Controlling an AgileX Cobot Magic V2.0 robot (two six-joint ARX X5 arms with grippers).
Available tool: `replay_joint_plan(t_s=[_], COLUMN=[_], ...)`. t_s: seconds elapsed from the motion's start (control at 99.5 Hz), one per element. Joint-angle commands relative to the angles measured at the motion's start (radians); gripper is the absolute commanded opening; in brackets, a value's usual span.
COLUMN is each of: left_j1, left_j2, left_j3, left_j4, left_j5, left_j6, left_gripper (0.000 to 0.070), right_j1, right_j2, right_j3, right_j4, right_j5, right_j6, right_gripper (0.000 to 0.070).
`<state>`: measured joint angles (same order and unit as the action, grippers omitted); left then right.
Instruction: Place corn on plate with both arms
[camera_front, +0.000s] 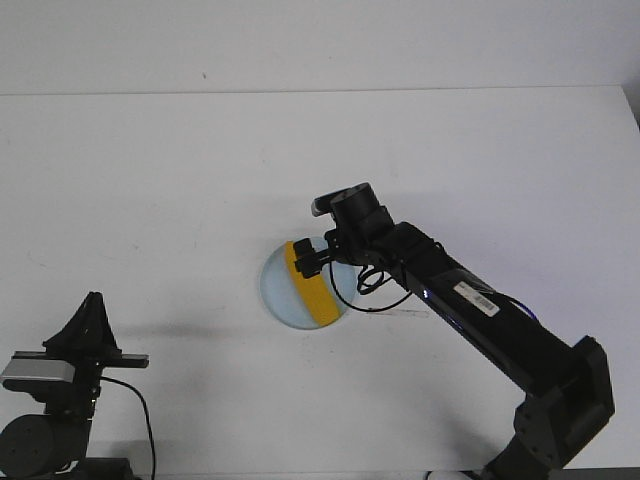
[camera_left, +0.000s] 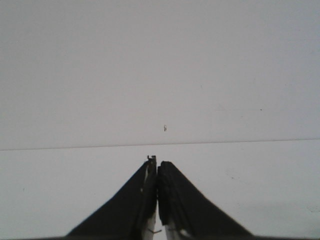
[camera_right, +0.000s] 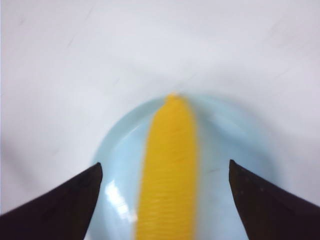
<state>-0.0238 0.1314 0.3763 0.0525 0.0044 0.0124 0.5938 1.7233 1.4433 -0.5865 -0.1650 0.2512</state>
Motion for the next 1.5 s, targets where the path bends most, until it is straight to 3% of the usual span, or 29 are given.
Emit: replay_joint_plan(t_s=[0.0, 0.121, 0.241, 0.301, 0.643, 1.045, 1.487], left_j1=[0.0, 0.0, 0.0, 0.0, 0.0, 0.0, 0.0], left_j2=[-0.002, -0.002, -0.002, -0.002, -0.002, -0.002, -0.002], left_j3=[0.01, 0.01, 0.01, 0.01, 0.01, 0.01, 0.01], left_j4=[0.016, 0.016, 0.016, 0.016, 0.016, 0.016, 0.016], left_j5=[-0.001, -0.001, -0.002, -0.001, -0.002, -0.002, -0.001], left_j6=[0.01, 0.01, 0.01, 0.01, 0.01, 0.01, 0.01], left_gripper=[0.0003, 0.0003, 0.0003, 0.0003, 0.0003, 0.0003, 0.0003], right_j1=[0.007, -0.014, -0.05, -0.074, -0.257, -0.531, -0.547], right_j2=[-0.011, -0.071, -0.148, -0.191, -0.494, -0.903, -1.357], right_j3=[-0.002, -0.054, -0.141, -0.198, -0.617, -0.928, -1.006], right_j4=[0.005, 0.033, 0.108, 0.157, 0.491, 0.539, 0.478], right_j5=[0.101, 0.232, 0.279, 0.278, 0.26, 0.269, 0.267], right_j6=[-0.084, -0.16, -0.191, -0.198, -0.204, -0.204, -0.2], right_gripper=[0.0482, 0.0293, 0.009, 0.0032, 0.0016, 0.0016, 0.0016])
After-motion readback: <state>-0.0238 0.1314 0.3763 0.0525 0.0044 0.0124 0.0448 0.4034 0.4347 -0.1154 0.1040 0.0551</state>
